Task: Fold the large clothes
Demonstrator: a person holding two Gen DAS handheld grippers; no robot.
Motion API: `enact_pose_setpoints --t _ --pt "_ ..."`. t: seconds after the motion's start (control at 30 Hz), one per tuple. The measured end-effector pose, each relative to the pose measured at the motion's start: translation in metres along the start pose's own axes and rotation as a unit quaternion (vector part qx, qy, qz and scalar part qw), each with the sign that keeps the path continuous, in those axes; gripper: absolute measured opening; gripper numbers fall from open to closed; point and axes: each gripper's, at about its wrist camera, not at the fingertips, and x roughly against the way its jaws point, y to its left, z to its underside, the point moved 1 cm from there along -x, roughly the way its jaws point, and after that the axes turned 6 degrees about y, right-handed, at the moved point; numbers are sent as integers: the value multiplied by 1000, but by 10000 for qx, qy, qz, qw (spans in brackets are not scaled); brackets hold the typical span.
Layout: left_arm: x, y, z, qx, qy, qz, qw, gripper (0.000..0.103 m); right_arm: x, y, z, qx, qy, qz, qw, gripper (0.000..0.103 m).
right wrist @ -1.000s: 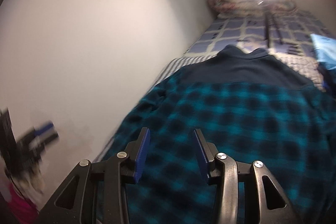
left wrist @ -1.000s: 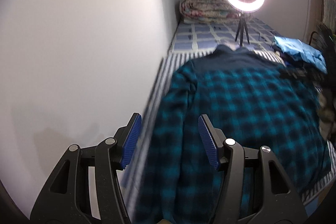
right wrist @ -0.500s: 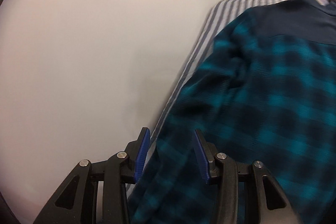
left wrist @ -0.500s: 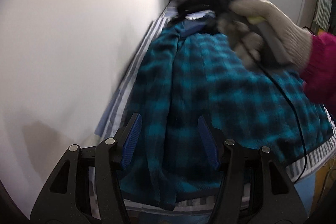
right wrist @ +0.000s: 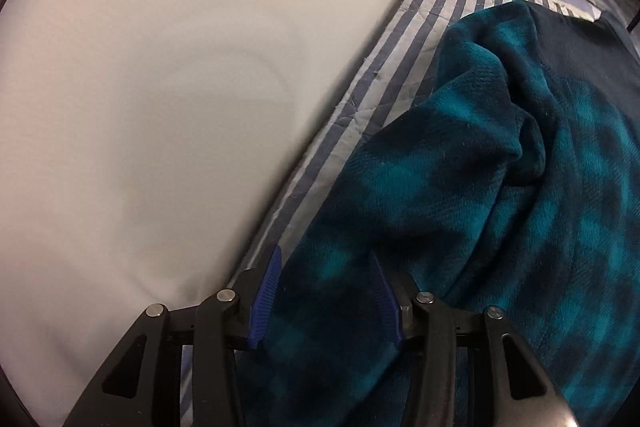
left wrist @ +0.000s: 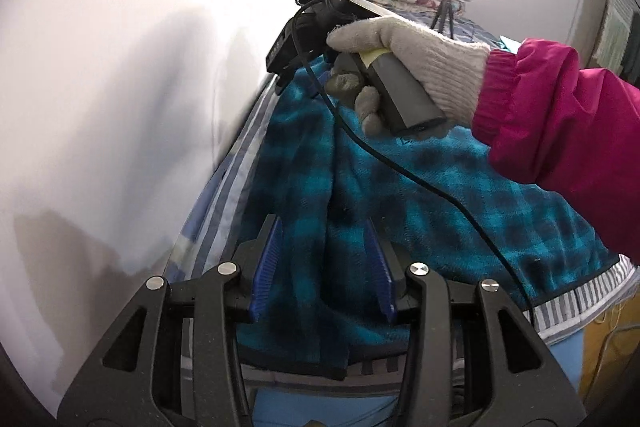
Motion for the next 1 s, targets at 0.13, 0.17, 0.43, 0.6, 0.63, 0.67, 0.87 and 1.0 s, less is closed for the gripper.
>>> enact_pose_setpoints --t 0.13,0.17,0.43,0.6,0.63,0.67,0.87,1.0 --pt "8 3 -1 12 -81 -92 9999 46 -13 9 -6 134 165 479 9986 31" --pt "5 3 -2 6 -74 -112 9999 49 -15 11 -6 159 157 566 9981 17" --pt "-1 14 -3 204 -30 -176 9996 75 44 -25 -4 -264 -234 -857 9957 1" --pt "-4 18 -4 216 -37 -260 9994 75 93 -87 23 -539 -607 -1923 9780 1" --pt "-7 18 -4 225 -7 -258 9994 75 97 -103 30 -602 -667 -2056 9745 1" --pt "-8 18 -3 208 15 -262 9994 75 101 -123 38 -716 -728 -2082 9727 1" --pt "-33 11 -2 10 272 -277 9992 75 72 -196 81 -1363 -545 -1772 9732 2" --pt "-55 17 -2 63 584 -89 9982 75 61 -198 91 -1370 -546 -1717 9740 8"
